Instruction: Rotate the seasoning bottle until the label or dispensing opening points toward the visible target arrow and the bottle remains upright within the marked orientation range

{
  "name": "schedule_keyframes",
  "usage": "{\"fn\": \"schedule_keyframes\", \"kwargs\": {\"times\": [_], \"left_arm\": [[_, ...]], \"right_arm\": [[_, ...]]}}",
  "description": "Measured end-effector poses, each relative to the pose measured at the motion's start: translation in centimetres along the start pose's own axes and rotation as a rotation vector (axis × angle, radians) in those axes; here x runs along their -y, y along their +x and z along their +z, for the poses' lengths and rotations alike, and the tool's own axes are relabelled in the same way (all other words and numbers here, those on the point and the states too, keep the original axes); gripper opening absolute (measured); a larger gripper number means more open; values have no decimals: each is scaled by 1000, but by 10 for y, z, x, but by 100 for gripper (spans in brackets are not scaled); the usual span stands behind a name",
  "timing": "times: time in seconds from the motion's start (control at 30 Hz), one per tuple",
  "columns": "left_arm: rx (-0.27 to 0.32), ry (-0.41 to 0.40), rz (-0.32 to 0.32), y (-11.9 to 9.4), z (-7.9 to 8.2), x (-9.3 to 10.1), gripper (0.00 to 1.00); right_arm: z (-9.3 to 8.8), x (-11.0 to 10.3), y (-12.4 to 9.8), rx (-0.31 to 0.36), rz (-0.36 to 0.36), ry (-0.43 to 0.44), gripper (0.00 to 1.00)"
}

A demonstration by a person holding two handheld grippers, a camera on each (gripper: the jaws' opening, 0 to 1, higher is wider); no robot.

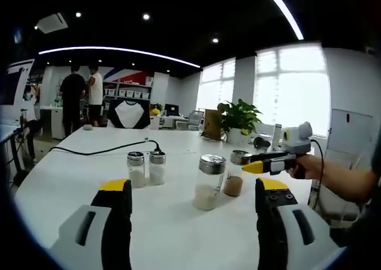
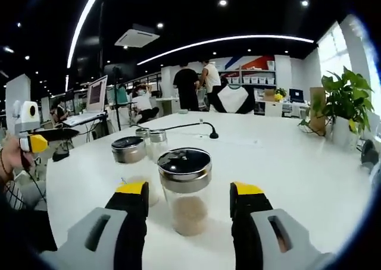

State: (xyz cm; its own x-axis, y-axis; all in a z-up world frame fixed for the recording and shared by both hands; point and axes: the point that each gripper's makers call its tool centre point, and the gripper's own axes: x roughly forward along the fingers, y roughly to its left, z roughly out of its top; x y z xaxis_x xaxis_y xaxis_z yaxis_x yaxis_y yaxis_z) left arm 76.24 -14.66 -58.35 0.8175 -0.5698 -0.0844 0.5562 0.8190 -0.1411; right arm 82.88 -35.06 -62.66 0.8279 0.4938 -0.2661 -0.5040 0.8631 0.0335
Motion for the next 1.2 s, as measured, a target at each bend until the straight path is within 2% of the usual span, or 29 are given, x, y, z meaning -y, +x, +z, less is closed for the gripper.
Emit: {"fn": "schedule_keyframes", "kwargs": {"times": [0.07, 0.1, 0.2, 0.37, 0.47, 0.63, 0.73, 0.83, 0.9, 1.13, 1.2], "left_arm": [[-2, -3, -2, 0, -1, 0, 90], [-3, -3, -2, 0, -1, 0, 90], [-5, -3, -4, 1, -2, 1, 90], [-6, -4, -9, 1, -2, 3, 90], [-9, -5, -10, 1, -3, 4, 90], [-13, -5, -6, -1, -4, 2, 90], [-14, -1, -6, -1, -4, 2, 90], [-5, 3, -10, -1, -1, 3, 90], [-4, 6, -11, 0, 0, 4, 90], [-8, 0, -6, -1, -1, 2, 90], [-7, -3, -4, -2, -1, 1, 90]], "right_arm": [[1, -3, 0, 9, -10, 7, 55], [0, -3, 1, 2, -38, 11, 55], [4, 1, 3, 43, -112, 13, 55], [0, 1, 7, 46, -188, 39, 55], [-1, 2, 10, 42, -203, 33, 50], [0, 1, 13, 45, -218, 45, 50], [6, -2, 16, 84, -215, 57, 48], [0, -2, 21, 53, -254, 51, 47], [-2, 2, 22, 52, -285, 86, 47], [-5, 6, 28, 29, -318, 81, 43], [-10, 11, 28, 1, -341, 88, 39]]}}
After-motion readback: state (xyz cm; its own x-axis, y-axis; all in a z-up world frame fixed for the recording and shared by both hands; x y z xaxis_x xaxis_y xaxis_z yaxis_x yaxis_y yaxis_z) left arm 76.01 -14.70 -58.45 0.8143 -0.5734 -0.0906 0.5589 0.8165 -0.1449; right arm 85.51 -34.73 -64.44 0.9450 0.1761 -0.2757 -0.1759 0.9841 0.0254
